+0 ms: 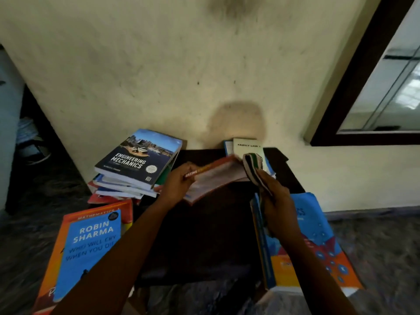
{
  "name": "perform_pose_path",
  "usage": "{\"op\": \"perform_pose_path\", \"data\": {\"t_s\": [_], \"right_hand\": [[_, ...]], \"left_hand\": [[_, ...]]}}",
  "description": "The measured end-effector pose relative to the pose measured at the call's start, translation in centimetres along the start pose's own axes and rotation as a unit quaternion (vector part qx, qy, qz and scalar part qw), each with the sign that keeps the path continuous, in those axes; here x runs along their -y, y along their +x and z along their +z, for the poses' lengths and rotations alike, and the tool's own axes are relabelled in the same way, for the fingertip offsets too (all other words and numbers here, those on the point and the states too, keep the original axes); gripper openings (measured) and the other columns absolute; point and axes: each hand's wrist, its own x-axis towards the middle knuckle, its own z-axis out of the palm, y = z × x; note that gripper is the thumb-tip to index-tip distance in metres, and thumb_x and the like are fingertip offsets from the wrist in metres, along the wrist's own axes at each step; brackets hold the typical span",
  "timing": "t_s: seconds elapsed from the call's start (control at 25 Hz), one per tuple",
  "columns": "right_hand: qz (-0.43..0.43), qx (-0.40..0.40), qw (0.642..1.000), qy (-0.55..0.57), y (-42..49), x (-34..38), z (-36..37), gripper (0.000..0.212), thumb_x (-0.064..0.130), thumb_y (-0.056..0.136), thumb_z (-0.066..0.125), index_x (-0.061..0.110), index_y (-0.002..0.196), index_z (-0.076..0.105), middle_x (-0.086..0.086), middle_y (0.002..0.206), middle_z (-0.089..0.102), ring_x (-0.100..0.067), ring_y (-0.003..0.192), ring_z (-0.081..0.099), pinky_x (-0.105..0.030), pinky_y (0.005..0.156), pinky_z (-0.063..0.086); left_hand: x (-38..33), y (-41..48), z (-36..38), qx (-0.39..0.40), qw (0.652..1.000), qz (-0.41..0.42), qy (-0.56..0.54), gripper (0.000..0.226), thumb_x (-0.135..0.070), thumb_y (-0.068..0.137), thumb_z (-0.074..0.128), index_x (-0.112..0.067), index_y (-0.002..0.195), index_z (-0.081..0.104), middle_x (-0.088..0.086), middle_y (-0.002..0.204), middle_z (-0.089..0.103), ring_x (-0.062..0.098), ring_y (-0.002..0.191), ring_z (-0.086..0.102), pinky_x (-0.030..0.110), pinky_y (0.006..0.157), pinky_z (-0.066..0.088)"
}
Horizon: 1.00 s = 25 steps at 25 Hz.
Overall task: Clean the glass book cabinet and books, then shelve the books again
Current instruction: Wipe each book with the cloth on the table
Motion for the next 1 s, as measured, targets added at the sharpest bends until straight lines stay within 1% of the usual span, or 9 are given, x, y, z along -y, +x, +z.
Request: {"op": "perform_pose_path", "data": {"t_s": [0.08, 0.2, 0.4, 0.52, 0.64, 0.72, 0.8, 0.92, 1.0], "right_hand": [[-0.016, 0.021, 1.0, 0.014, -0.7, -0.2, -0.4, 0.044, 0.011, 0.089, 0.042, 0.022, 0.132, 0.046, 0.013, 0.092, 0.05, -0.02, 0.089, 0.05, -0.031, 0.078, 0.04], [-0.021, 0.047, 0.999, 0.015, -2.3, -1.5, 0.2, 0.047, 0.015, 0.083, 0.039, 0.016, 0.128, 0.054, -0.006, 0.113, 0.063, -0.024, 0.101, 0.059, -0.034, 0.087, 0.046], [-0.014, 0.102, 0.994, 0.047, -4.7, -1.9, 3.1, 0.045, 0.009, 0.081, 0.043, 0.006, 0.123, 0.057, 0.001, 0.115, 0.056, 0.001, 0.106, 0.049, 0.002, 0.086, 0.031], [0.01, 0.15, 0.985, 0.079, -4.7, -2.5, 5.6, 0.044, 0.009, 0.081, 0.045, 0.008, 0.123, 0.058, 0.003, 0.12, 0.055, -0.008, 0.111, 0.052, 0.0, 0.089, 0.034], [0.002, 0.176, 0.98, 0.09, -3.8, -2.8, 8.0, 0.039, -0.003, 0.087, 0.049, 0.01, 0.122, 0.058, 0.003, 0.118, 0.056, -0.003, 0.108, 0.054, 0.0, 0.09, 0.035], [-0.002, 0.195, 0.977, 0.083, -2.8, -2.6, 9.2, 0.038, -0.008, 0.087, 0.05, 0.007, 0.122, 0.059, 0.002, 0.117, 0.058, -0.004, 0.107, 0.056, -0.002, 0.089, 0.038], [-0.015, 0.216, 0.974, 0.064, -1.6, -2.6, 10.8, 0.037, -0.003, 0.088, 0.051, 0.006, 0.122, 0.059, -0.003, 0.118, 0.062, -0.008, 0.103, 0.059, -0.009, 0.09, 0.042], [-0.079, 0.275, 0.958, 0.018, 0.2, -2.9, 13.6, 0.037, 0.017, 0.088, 0.053, 0.012, 0.124, 0.059, -0.009, 0.122, 0.062, -0.016, 0.106, 0.06, -0.037, 0.097, 0.046], [-0.117, 0.32, 0.94, -0.031, 0.8, -3.1, 15.5, 0.04, 0.027, 0.089, 0.055, 0.021, 0.128, 0.055, -0.006, 0.13, 0.056, -0.019, 0.115, 0.054, -0.035, 0.104, 0.034]], "left_hand": [[1.3, -1.8, 0.2, 0.001, 0.998, 0.06, 0.012, 0.015, -0.015, 0.089, 0.057, -0.018, 0.101, 0.066, -0.017, 0.113, 0.061, -0.01, 0.106, 0.052, 0.025, 0.107, 0.033], [5.7, -5.7, 1.0, 0.008, 0.994, 0.101, 0.048, 0.022, -0.018, 0.08, 0.053, -0.028, 0.093, 0.068, -0.032, 0.12, 0.056, -0.013, 0.114, 0.048, 0.016, 0.104, 0.035], [7.8, -12.3, 2.9, -0.079, 0.991, -0.104, -0.004, 0.047, 0.01, 0.079, 0.063, -0.023, 0.113, 0.059, 0.016, 0.136, 0.043, 0.032, 0.126, 0.041, 0.033, 0.104, 0.038], [7.0, -15.0, 5.5, -0.199, 0.951, -0.233, 0.034, 0.059, 0.006, 0.08, 0.065, -0.002, 0.135, 0.043, 0.019, 0.145, 0.027, 0.035, 0.131, 0.031, 0.037, 0.106, 0.031], [7.2, -15.3, 7.3, -0.318, 0.838, -0.372, -0.243, 0.075, 0.005, 0.082, 0.064, -0.008, 0.146, 0.026, 0.018, 0.144, 0.034, 0.037, 0.13, 0.038, 0.049, 0.106, 0.034], [7.8, -14.3, 7.8, -0.3, 0.773, -0.43, -0.356, 0.064, -0.007, 0.088, 0.061, -0.01, 0.144, 0.03, 0.017, 0.138, 0.046, 0.037, 0.124, 0.047, 0.054, 0.103, 0.038], [8.0, -13.5, 8.1, -0.261, 0.791, -0.448, -0.325, 0.057, -0.012, 0.086, 0.065, -0.007, 0.137, 0.041, 0.017, 0.135, 0.051, 0.036, 0.121, 0.05, 0.054, 0.101, 0.041], [7.8, -12.9, 7.8, -0.251, 0.81, -0.446, -0.287, 0.064, 0.003, 0.087, 0.059, -0.007, 0.143, 0.031, 0.021, 0.138, 0.046, 0.039, 0.125, 0.046, 0.057, 0.1, 0.04], [8.6, -12.8, 6.3, -0.236, 0.8, -0.445, -0.326, 0.065, 0.011, 0.088, 0.052, -0.009, 0.145, 0.028, 0.023, 0.138, 0.045, 0.042, 0.124, 0.045, 0.058, 0.098, 0.041]]}}
